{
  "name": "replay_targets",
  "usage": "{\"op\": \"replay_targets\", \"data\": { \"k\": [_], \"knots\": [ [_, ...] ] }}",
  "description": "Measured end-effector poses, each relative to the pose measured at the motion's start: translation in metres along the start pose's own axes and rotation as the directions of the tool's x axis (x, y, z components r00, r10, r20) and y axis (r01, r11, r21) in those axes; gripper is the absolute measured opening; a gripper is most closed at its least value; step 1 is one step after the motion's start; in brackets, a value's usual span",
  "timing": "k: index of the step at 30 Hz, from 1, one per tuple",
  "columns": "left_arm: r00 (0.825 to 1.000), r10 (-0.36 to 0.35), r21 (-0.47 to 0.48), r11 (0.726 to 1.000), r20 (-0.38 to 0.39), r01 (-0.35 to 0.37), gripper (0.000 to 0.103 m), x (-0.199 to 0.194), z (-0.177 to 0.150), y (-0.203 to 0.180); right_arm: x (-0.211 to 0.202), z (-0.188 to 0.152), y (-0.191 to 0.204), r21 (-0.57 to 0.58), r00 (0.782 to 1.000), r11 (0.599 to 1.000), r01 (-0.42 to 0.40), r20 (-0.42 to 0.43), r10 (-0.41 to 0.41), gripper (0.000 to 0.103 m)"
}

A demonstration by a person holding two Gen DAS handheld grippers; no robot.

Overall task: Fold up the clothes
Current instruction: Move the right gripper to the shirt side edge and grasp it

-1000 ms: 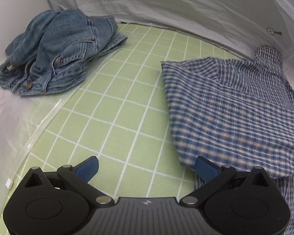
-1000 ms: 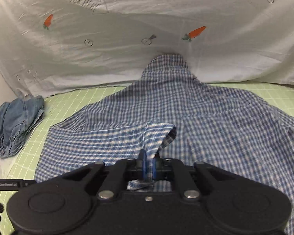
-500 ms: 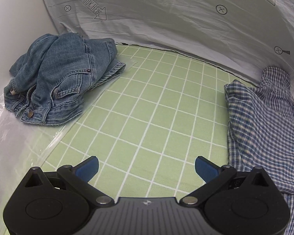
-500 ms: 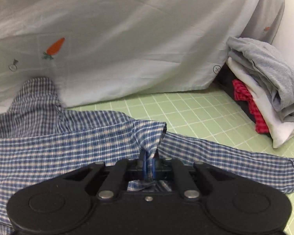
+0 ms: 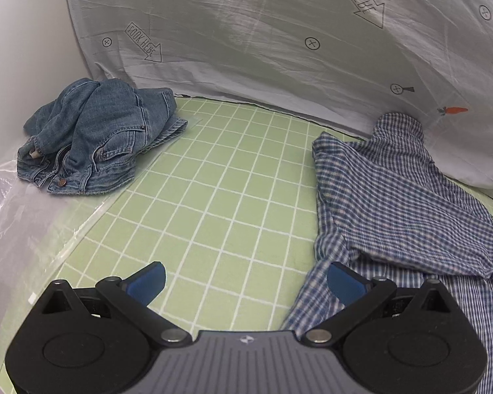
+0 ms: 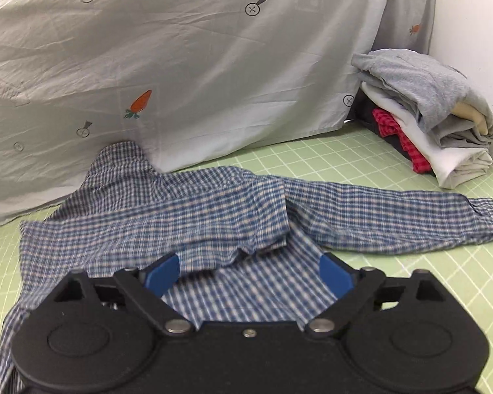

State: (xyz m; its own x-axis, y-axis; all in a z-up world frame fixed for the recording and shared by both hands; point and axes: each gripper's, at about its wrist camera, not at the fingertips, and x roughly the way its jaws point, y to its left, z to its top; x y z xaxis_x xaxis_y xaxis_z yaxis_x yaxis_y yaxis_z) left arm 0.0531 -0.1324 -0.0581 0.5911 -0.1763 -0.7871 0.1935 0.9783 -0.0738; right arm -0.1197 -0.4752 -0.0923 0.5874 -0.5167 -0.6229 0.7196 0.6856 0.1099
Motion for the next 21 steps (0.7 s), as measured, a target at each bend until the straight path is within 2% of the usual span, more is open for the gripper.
{"op": "replay_targets", "data": {
  "k": [4,8,15,18,21],
  "knots": [
    [1.0,0.006,0.0,1.0,-0.002,-0.006,0.103,-0.028,-0.038,-0.006,-0.022,-0.036,-0.013,-0.024,0.997,0.999,-0.036,-0.067,0.034,0.103],
    [0.999,0.041,-0.002,0.999,0.0,-0.041,0.103,-0.056,-0.072,-0.006,-0.026,-0.058,-0.032,-0.013,0.982,0.992,-0.126,-0.145,0.123,0.103],
    [0.995,0.091,-0.048,0.995,-0.043,-0.093,0.103,-0.079,-0.111,0.015,-0.03,-0.075,-0.03,-0.029,0.972,0.986,-0.167,-0.175,0.159,0.103],
    [0.998,0.059,-0.068,0.996,-0.038,-0.062,0.103,-0.076,-0.106,0.026,-0.041,-0.074,-0.015,-0.045,0.979,0.987,-0.153,-0.146,0.145,0.103],
    [1.0,0.014,-0.022,1.0,-0.021,-0.015,0.103,-0.07,-0.096,0.039,-0.051,-0.074,0.003,-0.052,0.985,0.99,-0.134,-0.12,0.127,0.103]
  ]
}}
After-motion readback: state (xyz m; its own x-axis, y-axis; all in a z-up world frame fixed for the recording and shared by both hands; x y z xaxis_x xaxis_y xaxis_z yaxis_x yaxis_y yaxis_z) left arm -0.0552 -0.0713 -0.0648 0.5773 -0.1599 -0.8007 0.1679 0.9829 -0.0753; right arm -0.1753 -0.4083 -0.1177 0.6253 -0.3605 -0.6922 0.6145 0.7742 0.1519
